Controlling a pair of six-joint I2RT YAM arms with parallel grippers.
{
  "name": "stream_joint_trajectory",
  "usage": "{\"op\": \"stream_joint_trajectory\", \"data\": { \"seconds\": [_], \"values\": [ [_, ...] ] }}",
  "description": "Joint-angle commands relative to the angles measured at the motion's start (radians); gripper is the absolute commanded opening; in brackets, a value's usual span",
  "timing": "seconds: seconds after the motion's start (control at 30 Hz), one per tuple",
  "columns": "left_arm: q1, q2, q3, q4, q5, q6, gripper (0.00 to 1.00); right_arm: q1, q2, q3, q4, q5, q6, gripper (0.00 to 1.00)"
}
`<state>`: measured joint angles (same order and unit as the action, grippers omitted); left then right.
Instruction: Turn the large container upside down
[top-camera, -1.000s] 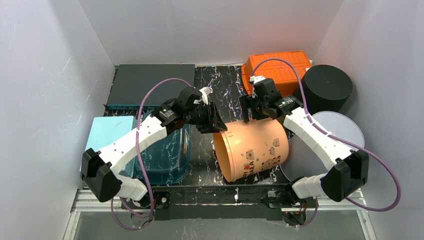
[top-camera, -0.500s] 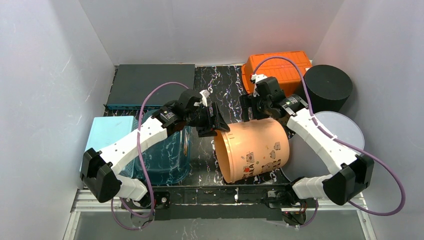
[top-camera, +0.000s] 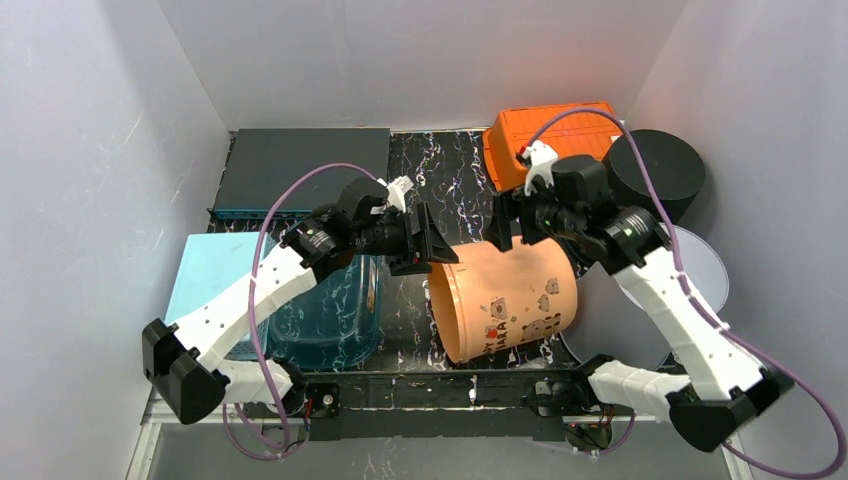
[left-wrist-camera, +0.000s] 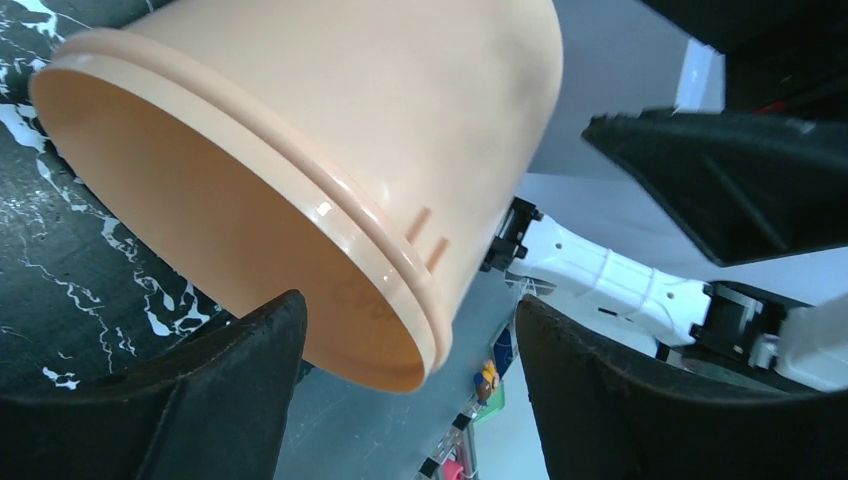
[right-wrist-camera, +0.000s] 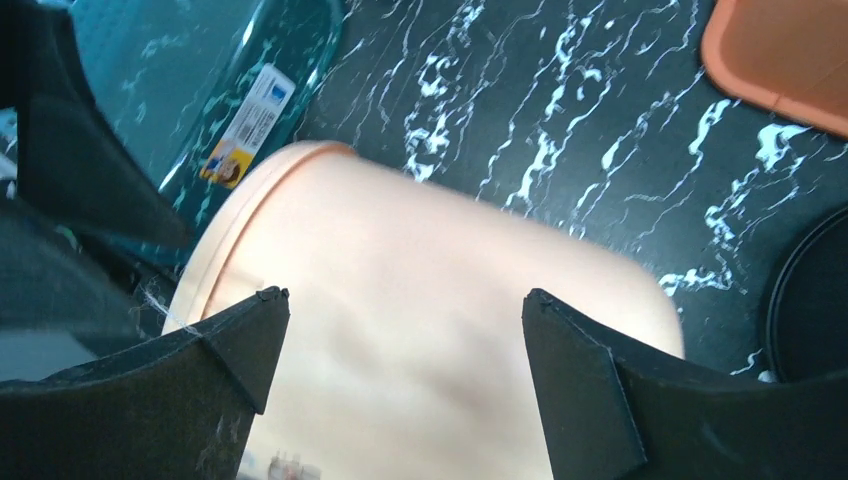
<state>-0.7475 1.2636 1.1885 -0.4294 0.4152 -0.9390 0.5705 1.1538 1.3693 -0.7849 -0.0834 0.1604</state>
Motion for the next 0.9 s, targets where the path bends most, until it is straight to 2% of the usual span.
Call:
{"op": "stream_joint_trajectory", "data": {
  "seconds": [0.0,0.17,0.37,0.63,0.77,0.87],
  "values": [
    [-0.011,-0.073,-0.034,-0.027,0.059,0.023,0.74,0.003,-0.132,-0.092,-0.003,-0.088,-0.014,0.95],
    [-0.057,-0.049,-0.037,-0.027,0.009,0.011,0.72,0.004,-0.138,-0.14,-0.026,-0.023,-0.002,0.95],
    [-0.082,-0.019,-0.028,0.002,-0.077,-0.014,0.64,0.005,-0.102,-0.141,-0.032,0.043,0.009,0.95],
    [-0.083,0.034,-0.015,0.001,-0.11,0.011,0.49,0.004,-0.093,-0.156,-0.009,0.038,0.019,0.96],
    [-0.082,0.06,-0.009,0.015,-0.133,0.018,0.38,0.003,-0.091,-0.157,0.0,0.038,0.021,0.96],
    [-0.081,0.072,-0.006,0.023,-0.137,0.021,0.3,0.004,-0.083,-0.142,-0.006,0.092,0.036,0.96]
  ]
}}
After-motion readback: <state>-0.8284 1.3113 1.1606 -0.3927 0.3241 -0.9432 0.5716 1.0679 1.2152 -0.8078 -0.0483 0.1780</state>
